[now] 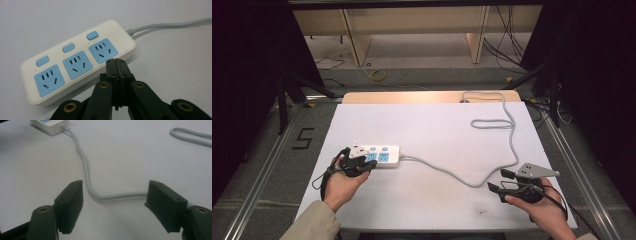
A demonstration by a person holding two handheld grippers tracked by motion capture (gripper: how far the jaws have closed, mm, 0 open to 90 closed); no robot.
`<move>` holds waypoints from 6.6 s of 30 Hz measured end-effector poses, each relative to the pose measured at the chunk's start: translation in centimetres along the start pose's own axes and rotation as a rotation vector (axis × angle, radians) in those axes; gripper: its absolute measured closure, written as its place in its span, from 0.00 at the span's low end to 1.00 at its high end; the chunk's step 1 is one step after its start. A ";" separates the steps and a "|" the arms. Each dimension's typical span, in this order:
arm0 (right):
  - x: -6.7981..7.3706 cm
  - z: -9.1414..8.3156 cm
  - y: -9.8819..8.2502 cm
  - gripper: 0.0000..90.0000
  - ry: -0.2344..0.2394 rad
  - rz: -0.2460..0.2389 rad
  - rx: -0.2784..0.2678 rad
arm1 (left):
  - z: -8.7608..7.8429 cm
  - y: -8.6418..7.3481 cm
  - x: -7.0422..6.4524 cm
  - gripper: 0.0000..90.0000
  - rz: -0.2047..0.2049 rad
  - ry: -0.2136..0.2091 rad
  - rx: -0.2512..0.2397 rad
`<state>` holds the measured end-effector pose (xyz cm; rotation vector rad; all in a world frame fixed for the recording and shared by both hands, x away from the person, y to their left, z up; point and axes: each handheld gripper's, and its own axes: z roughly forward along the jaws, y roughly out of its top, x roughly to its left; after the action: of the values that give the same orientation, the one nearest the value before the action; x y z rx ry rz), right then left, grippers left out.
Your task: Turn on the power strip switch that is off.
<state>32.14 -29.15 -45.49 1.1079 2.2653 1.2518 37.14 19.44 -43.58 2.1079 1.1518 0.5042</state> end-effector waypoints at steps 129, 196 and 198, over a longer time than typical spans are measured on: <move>-0.1 -0.2 -0.2 0.32 -0.005 -0.009 0.010 | 5.3 6.7 2.4 1.00 -0.017 0.040 0.112; 0.1 -0.2 -0.3 0.32 0.006 -0.006 0.019 | 8.1 7.4 2.8 1.00 0.009 0.031 0.244; 0.1 -0.1 -0.3 0.32 0.006 -0.008 0.020 | 8.1 7.4 2.8 1.00 0.013 0.032 0.249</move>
<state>31.87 -29.27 -45.65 1.1023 2.2893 1.2339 47.87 15.91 -43.91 2.3276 1.2750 0.4190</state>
